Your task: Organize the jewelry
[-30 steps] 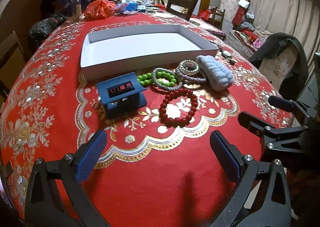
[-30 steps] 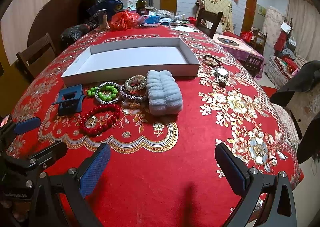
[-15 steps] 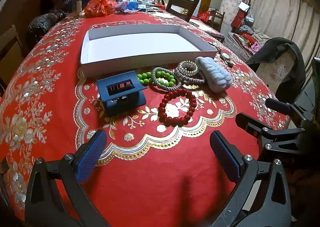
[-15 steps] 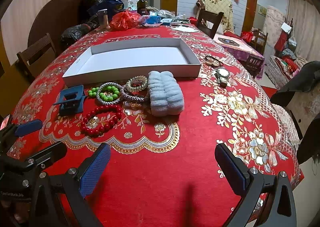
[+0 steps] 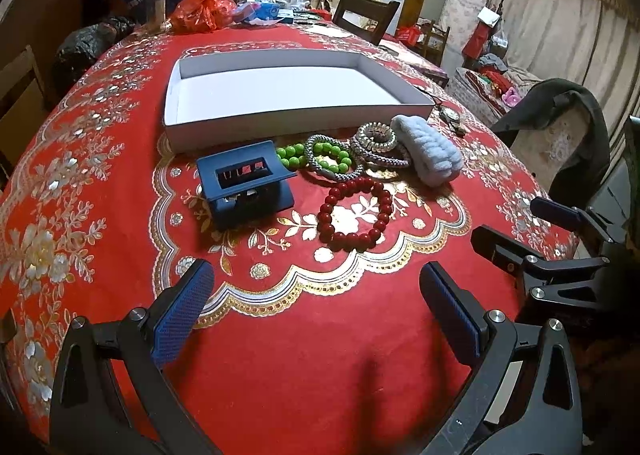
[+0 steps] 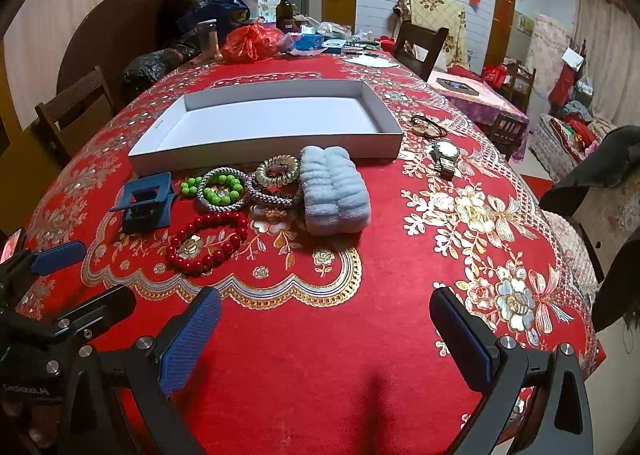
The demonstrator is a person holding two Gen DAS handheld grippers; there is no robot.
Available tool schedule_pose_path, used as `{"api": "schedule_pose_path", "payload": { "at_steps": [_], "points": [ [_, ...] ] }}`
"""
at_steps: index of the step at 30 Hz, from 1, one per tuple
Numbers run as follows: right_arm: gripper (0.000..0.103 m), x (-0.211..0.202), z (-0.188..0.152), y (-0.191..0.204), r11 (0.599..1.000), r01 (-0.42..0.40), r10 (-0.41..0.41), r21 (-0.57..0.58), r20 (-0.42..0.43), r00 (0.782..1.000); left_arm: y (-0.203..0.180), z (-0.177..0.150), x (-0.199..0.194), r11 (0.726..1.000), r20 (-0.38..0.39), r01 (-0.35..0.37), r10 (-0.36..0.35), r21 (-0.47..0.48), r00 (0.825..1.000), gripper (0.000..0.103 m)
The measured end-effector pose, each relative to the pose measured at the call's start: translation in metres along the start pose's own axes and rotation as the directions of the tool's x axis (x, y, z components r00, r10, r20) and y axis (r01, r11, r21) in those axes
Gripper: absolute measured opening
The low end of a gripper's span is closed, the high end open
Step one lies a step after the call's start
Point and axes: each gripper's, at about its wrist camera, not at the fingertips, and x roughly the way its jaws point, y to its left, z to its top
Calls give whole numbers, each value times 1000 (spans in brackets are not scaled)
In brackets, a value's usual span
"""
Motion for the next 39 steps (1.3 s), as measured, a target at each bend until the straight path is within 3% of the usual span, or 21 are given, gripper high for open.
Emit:
{"api": "schedule_pose_path", "payload": {
  "at_steps": [39],
  "points": [
    [103, 4, -5, -7, 1000, -11, 11, 25, -1, 1000, 0, -4, 9, 1000, -20, -3, 3, -5, 1000, 103]
  ]
}}
